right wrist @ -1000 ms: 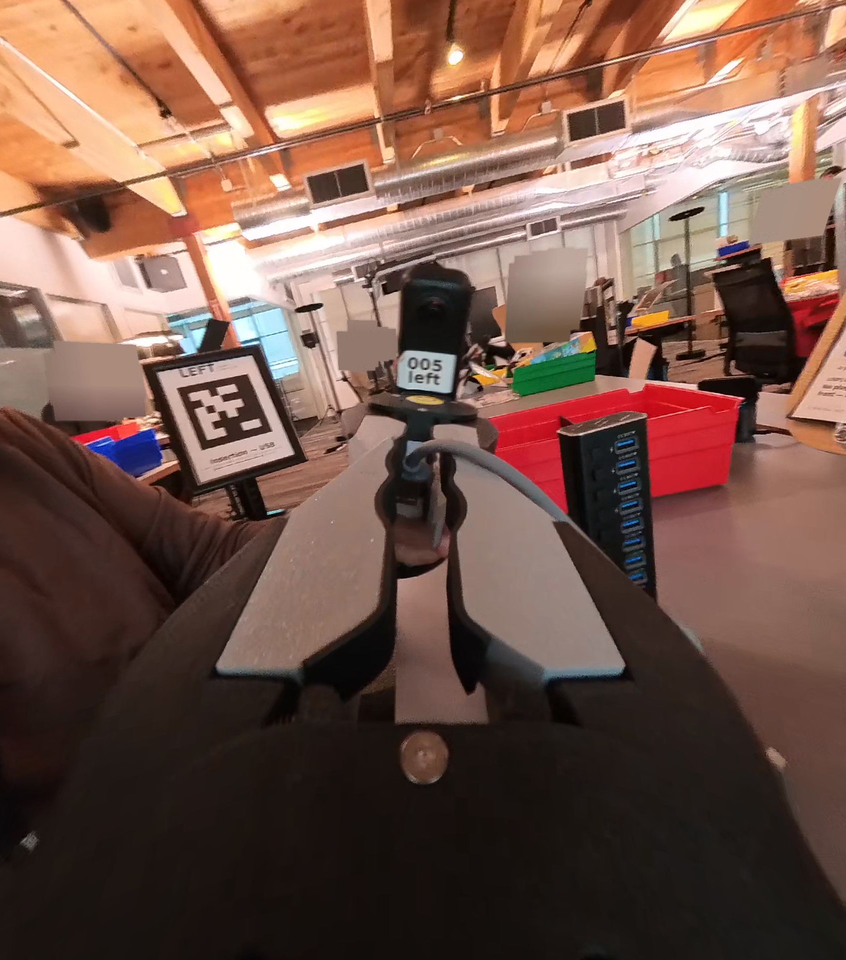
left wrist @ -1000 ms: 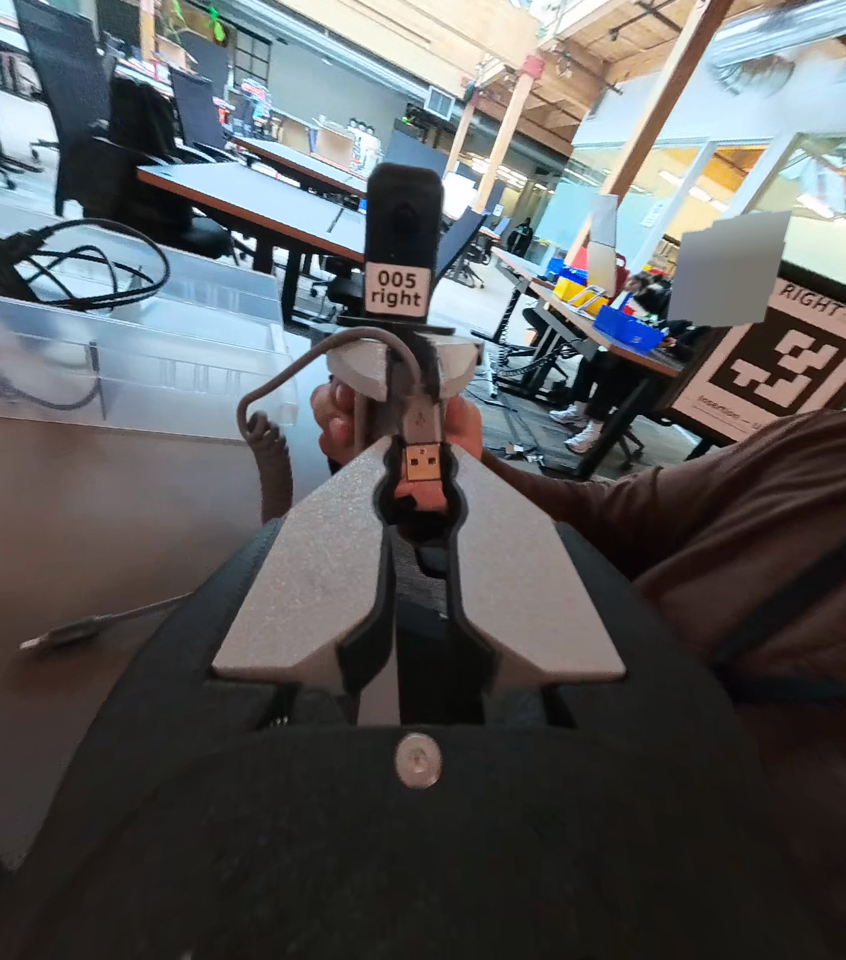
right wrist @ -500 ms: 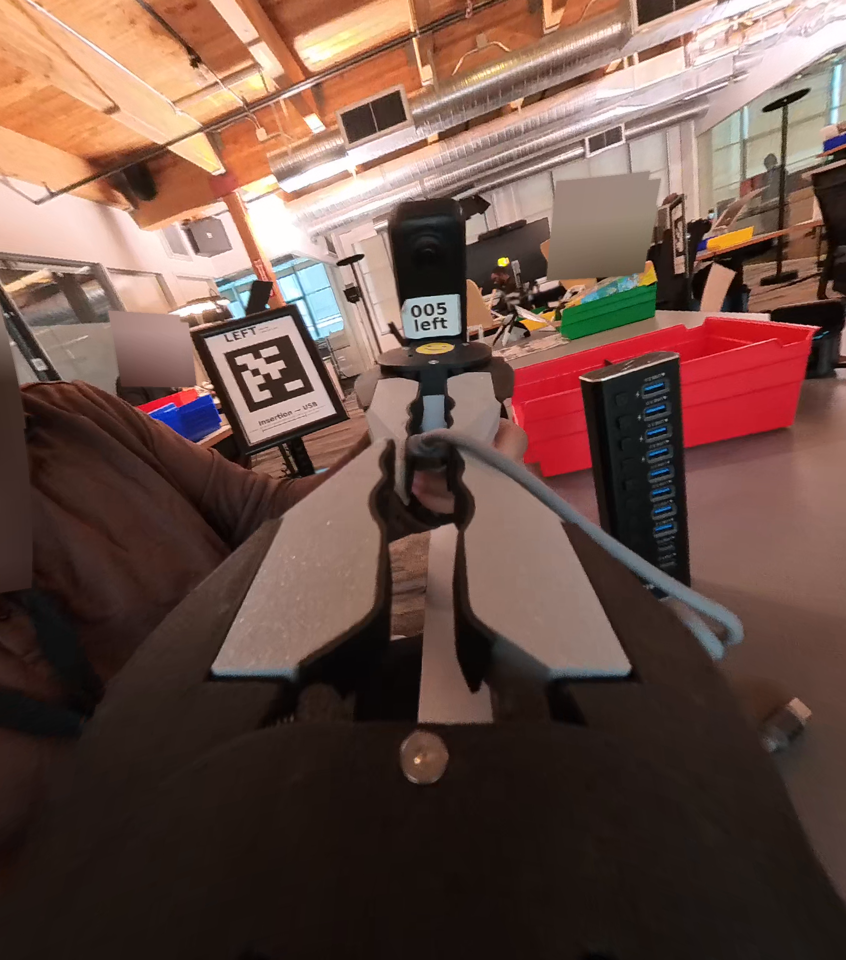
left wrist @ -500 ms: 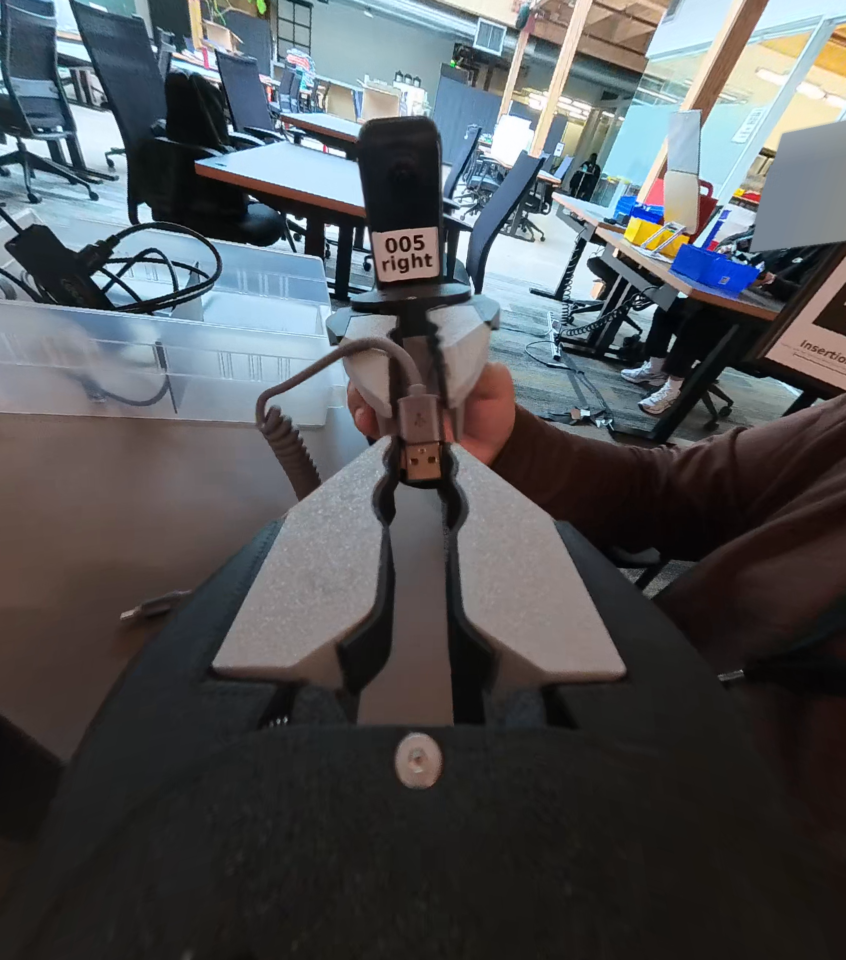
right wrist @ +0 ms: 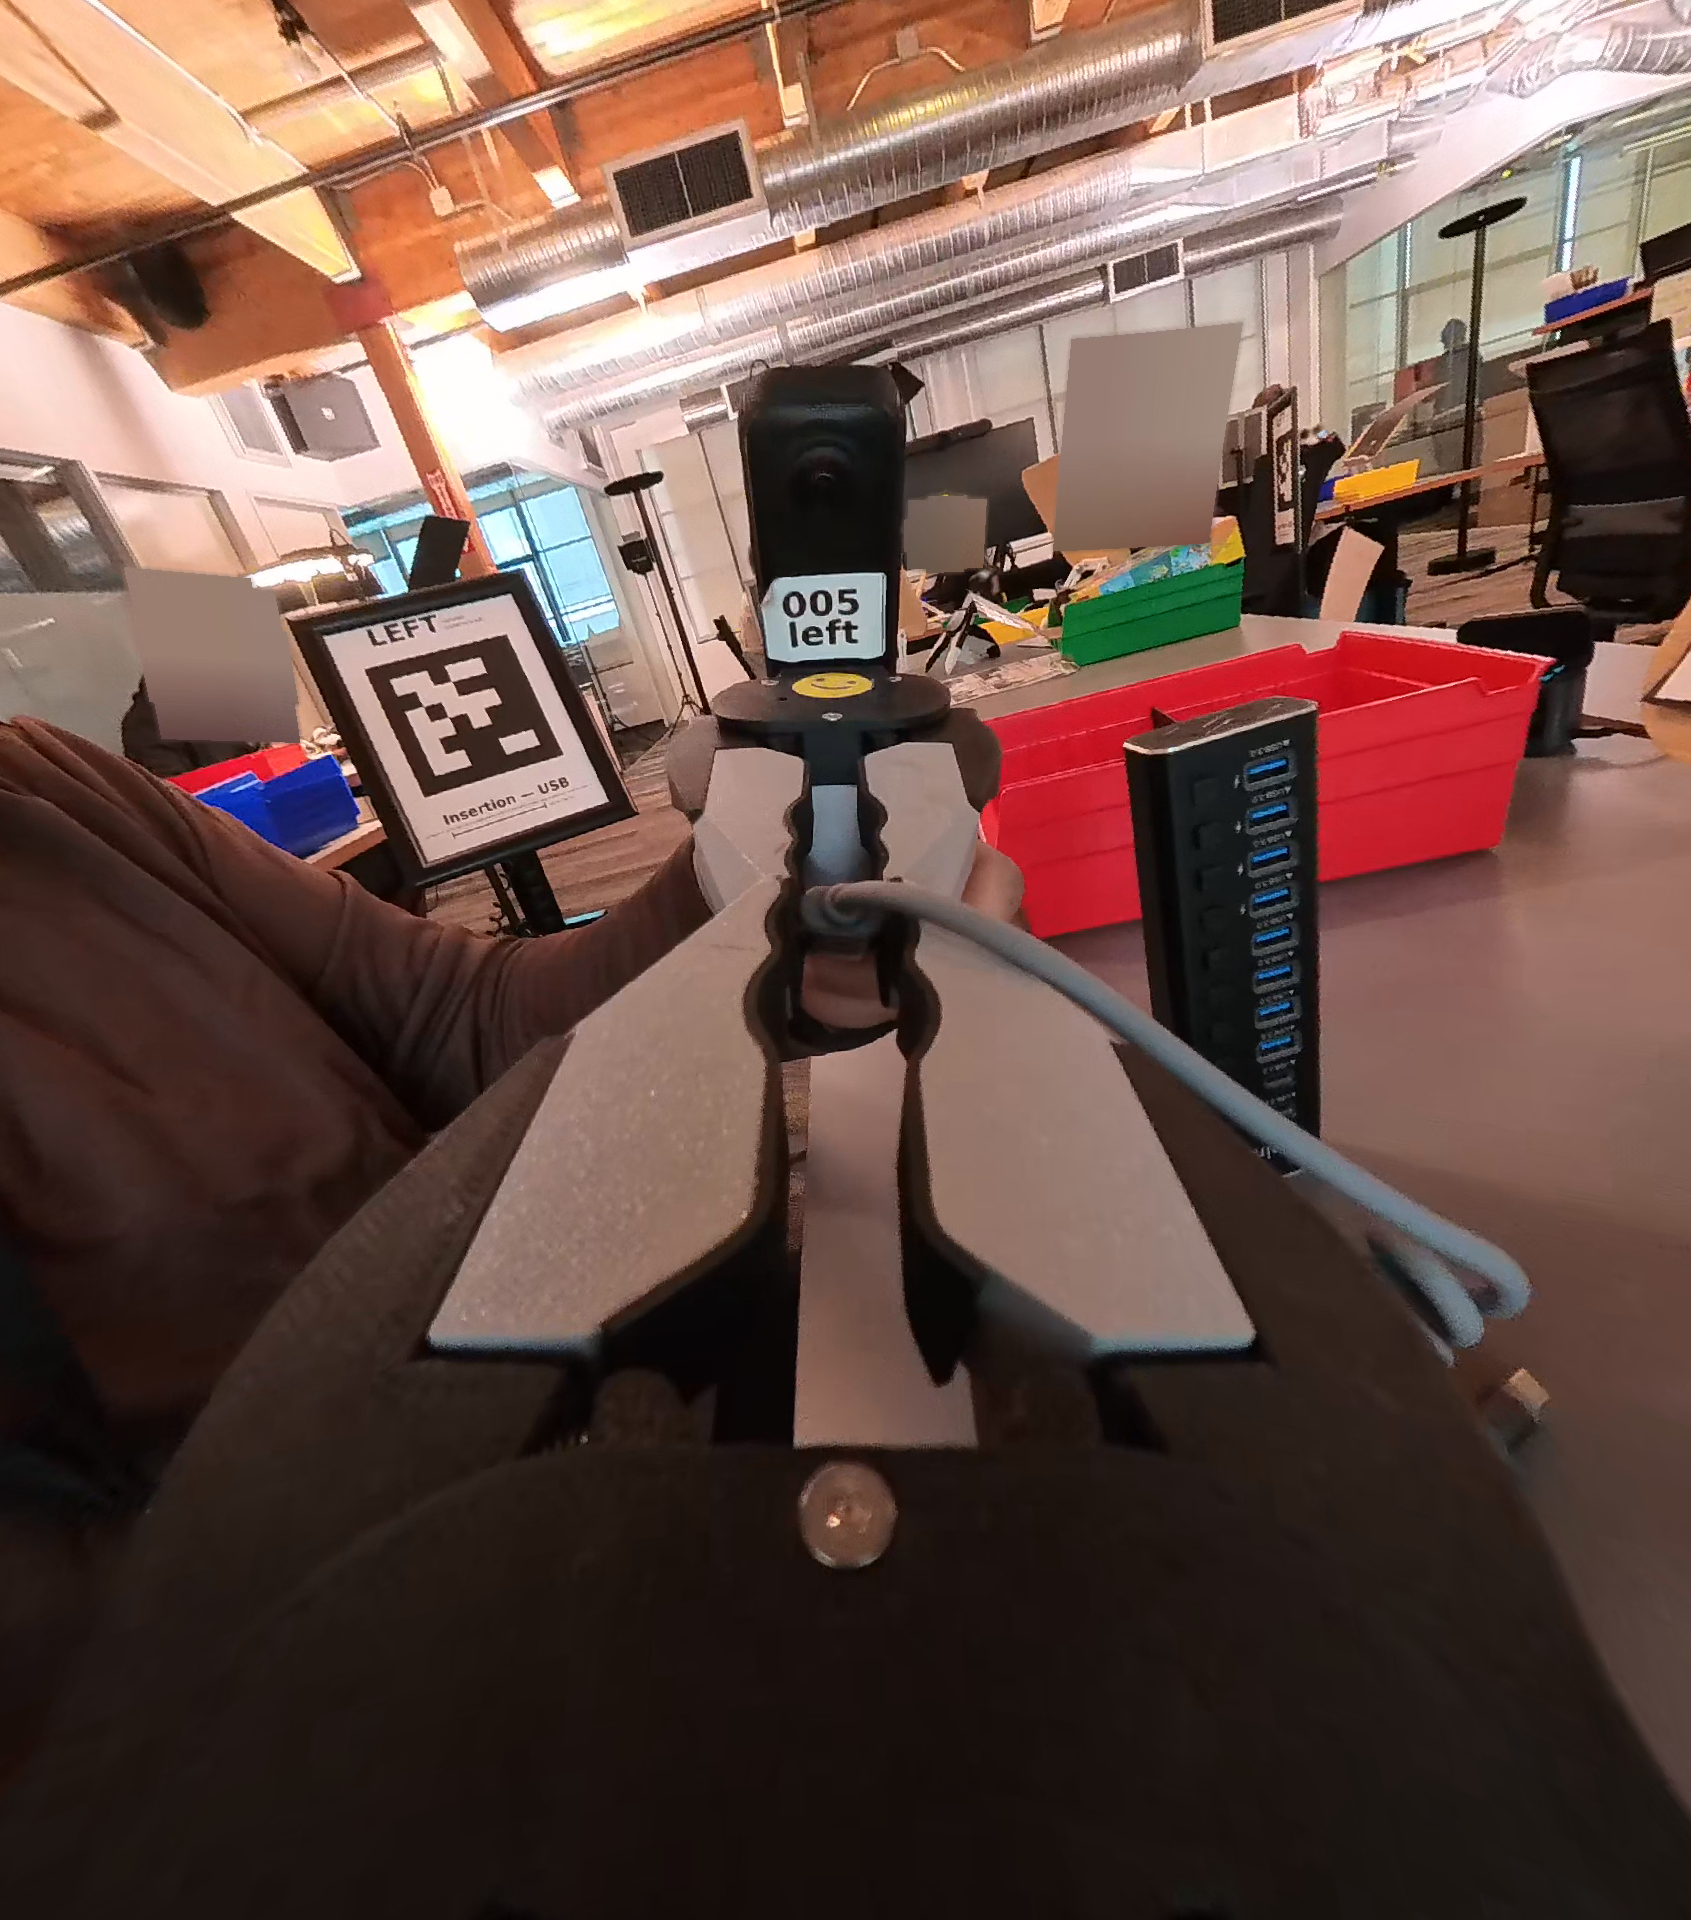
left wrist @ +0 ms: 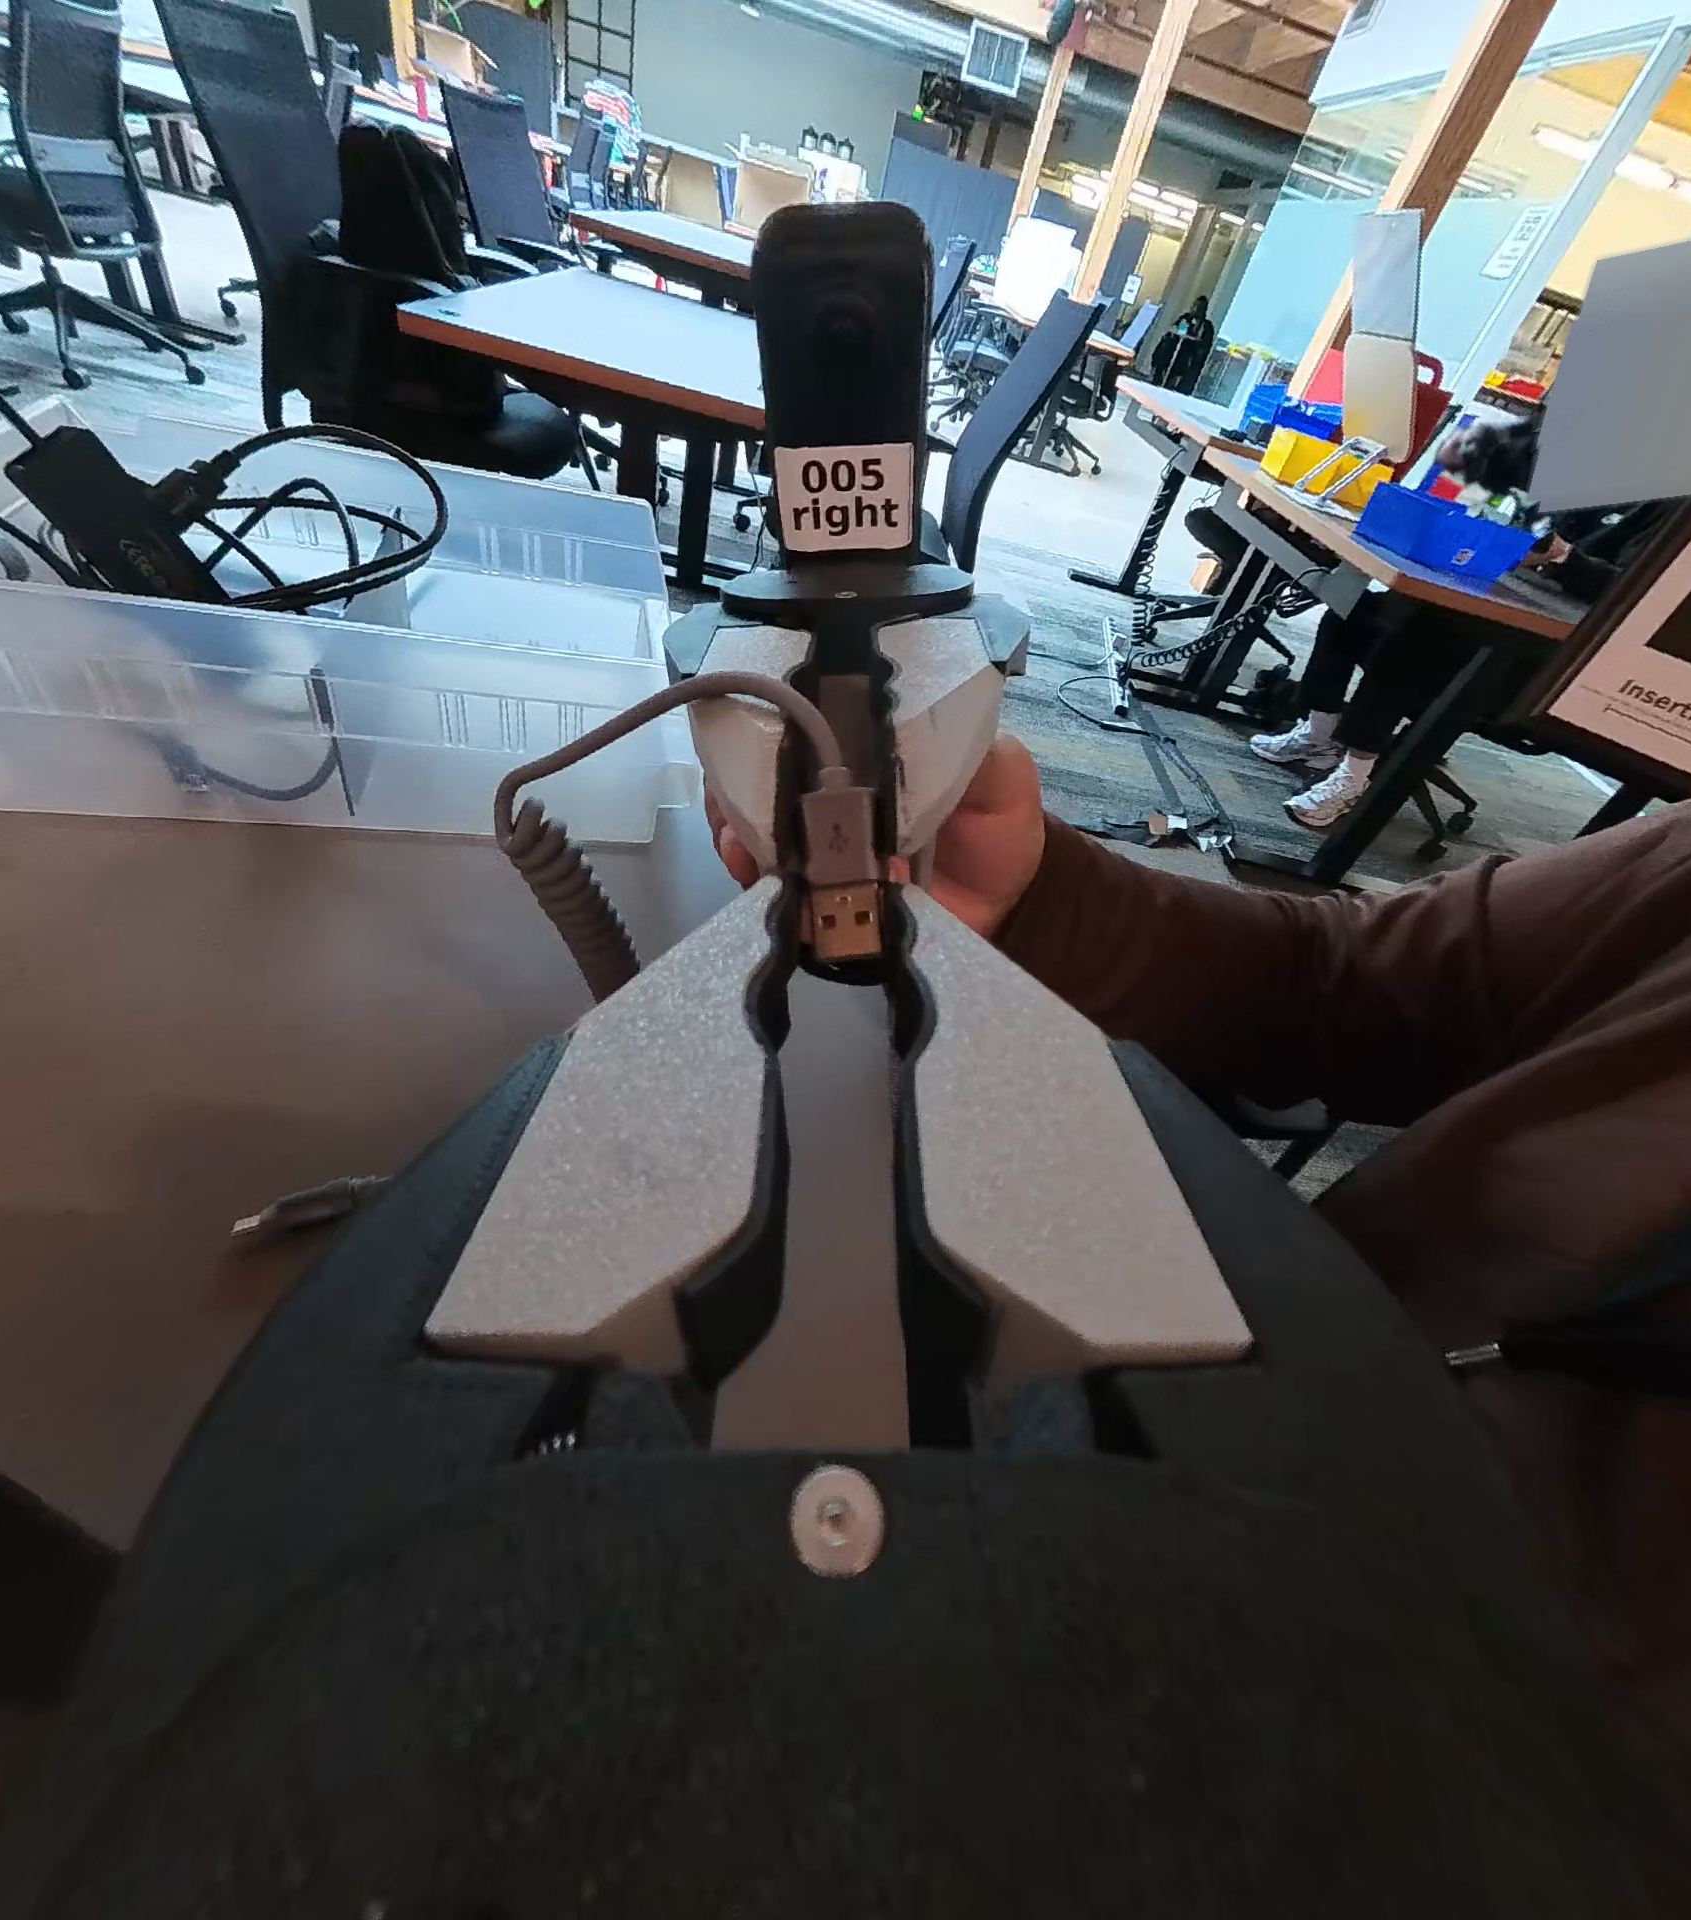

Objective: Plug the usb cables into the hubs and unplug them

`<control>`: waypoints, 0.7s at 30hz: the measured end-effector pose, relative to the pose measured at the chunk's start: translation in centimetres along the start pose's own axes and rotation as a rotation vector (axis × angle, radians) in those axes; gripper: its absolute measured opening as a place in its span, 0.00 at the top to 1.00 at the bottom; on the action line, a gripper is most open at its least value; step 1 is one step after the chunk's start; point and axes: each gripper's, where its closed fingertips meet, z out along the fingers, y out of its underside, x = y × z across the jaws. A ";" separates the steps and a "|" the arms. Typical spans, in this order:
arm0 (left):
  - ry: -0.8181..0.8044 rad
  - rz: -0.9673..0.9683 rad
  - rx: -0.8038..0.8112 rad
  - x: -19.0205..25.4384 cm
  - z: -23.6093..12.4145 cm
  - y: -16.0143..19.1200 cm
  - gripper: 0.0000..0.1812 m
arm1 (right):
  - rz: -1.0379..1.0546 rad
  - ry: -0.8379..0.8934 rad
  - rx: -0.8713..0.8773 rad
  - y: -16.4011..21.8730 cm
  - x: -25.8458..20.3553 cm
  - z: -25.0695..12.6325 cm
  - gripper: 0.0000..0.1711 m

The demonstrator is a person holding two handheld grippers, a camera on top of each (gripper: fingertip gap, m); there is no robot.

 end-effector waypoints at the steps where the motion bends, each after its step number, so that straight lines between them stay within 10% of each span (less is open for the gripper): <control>1: -0.004 -0.001 -0.003 0.0 -0.1 0.1 0.92 | 0.000 0.002 -0.003 0.1 0.1 0.1 0.92; 12: -0.461 0.104 -0.175 -4.8 -9.7 4.4 0.72 | -0.021 0.056 0.036 -0.4 1.8 -0.8 0.92; 21: -0.541 -0.018 -0.299 -13.8 -10.9 7.9 0.61 | -0.061 0.052 -0.034 1.2 5.6 2.0 0.92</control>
